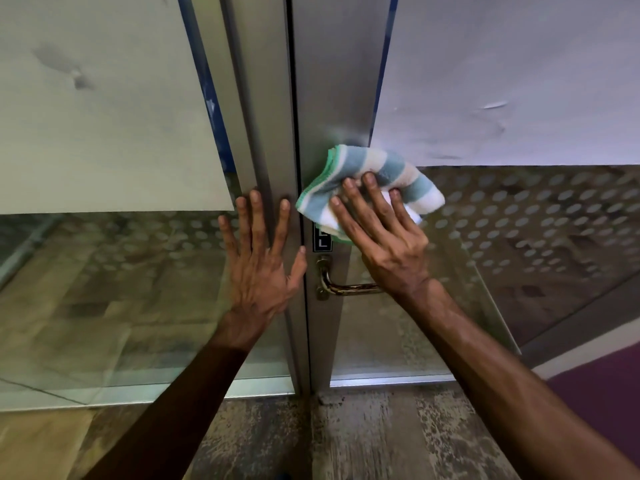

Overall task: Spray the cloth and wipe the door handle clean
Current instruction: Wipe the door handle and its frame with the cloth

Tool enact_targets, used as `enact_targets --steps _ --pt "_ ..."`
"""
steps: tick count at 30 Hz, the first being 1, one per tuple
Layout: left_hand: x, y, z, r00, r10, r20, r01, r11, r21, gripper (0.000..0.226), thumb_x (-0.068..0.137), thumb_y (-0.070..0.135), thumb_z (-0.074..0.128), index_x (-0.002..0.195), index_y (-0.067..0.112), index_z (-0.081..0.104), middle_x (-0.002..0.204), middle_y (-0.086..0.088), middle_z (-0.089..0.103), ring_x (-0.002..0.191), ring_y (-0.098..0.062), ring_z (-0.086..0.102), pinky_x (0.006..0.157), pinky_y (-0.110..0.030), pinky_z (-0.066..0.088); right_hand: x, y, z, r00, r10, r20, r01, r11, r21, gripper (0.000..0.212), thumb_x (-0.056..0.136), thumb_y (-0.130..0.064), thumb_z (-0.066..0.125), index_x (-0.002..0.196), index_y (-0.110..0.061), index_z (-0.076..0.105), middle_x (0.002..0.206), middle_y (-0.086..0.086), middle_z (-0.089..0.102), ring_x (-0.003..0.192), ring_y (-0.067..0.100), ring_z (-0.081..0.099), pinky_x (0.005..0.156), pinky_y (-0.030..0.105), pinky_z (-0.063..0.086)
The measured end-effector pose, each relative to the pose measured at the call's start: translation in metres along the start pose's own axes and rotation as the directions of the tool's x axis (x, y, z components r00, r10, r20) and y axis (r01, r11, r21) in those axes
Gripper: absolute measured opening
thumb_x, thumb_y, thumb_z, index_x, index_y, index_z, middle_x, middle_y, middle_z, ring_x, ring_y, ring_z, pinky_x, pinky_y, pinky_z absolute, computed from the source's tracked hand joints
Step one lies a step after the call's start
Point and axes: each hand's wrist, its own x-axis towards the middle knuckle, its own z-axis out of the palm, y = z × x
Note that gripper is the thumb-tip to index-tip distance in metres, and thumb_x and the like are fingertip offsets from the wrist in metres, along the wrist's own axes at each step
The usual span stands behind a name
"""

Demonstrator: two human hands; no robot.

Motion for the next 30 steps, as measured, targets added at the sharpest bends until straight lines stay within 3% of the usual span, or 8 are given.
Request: enact_targets --steps 8,17,23,28,30 --pt "-0.005 -0.005 0.01 0.999 0.008 -0.043 -0.008 1.0 0.012 0.085 0.103 0.054 0.048 0.169 0.021 0.005 0.175 -0.016 -0.017 0.163 -0.038 -0.009 0.129 -0.064 -0.001 -0.021 -0.012 0.012 0.997 -0.079 0.019 0.079 0.997 0.001 0.038 0.106 -0.011 0.05 0.141 -0.013 0.066 0.144 0.007 0.064 0.134 0.028 0.062 0.094 0.047 0.06" --pt "-0.004 0.0 0.006 0.998 0.0 -0.057 -0.002 0.999 -0.039 0.085 0.105 0.053 0.045 0.167 0.026 -0.006 0.173 -0.01 -0.024 0.162 -0.032 -0.015 0.129 -0.063 -0.001 -0.043 -0.018 0.007 0.96 -0.18 0.216 0.17 0.983 0.067 0.04 0.107 -0.01 0.044 0.139 -0.013 0.068 0.143 0.006 0.066 0.132 0.025 0.064 0.096 0.044 0.06" --pt "-0.003 0.003 -0.005 0.999 -0.036 -0.035 0.034 0.998 -0.057 0.085 0.106 0.06 0.041 0.166 0.03 -0.011 0.171 -0.006 -0.031 0.161 -0.029 -0.021 0.127 -0.066 0.002 -0.047 -0.016 -0.006 0.905 -0.231 0.358 0.199 0.972 0.124 0.045 0.097 -0.01 0.043 0.129 -0.013 0.075 0.138 0.007 0.07 0.129 0.024 0.066 0.094 0.046 0.061" --pt "-0.004 0.003 -0.015 0.995 -0.097 -0.034 0.095 0.994 -0.062 0.085 0.107 0.06 0.038 0.165 0.03 -0.015 0.17 -0.005 -0.034 0.16 -0.028 -0.025 0.127 -0.066 0.001 -0.058 -0.013 -0.031 0.951 -0.152 0.271 0.135 0.988 0.081 0.036 0.101 -0.005 0.055 0.135 -0.006 0.069 0.145 0.015 0.063 0.136 0.034 0.06 0.098 0.054 0.058" --pt "-0.004 0.003 -0.018 0.992 -0.115 -0.046 0.112 0.992 -0.058 0.086 0.107 0.059 0.04 0.166 0.028 -0.015 0.174 -0.012 -0.024 0.16 -0.029 -0.023 0.127 -0.067 0.002 -0.064 -0.01 -0.042 0.965 -0.099 0.241 0.084 0.994 0.073 0.037 0.103 -0.004 0.059 0.139 -0.005 0.065 0.149 0.015 0.059 0.139 0.036 0.056 0.1 0.055 0.056"
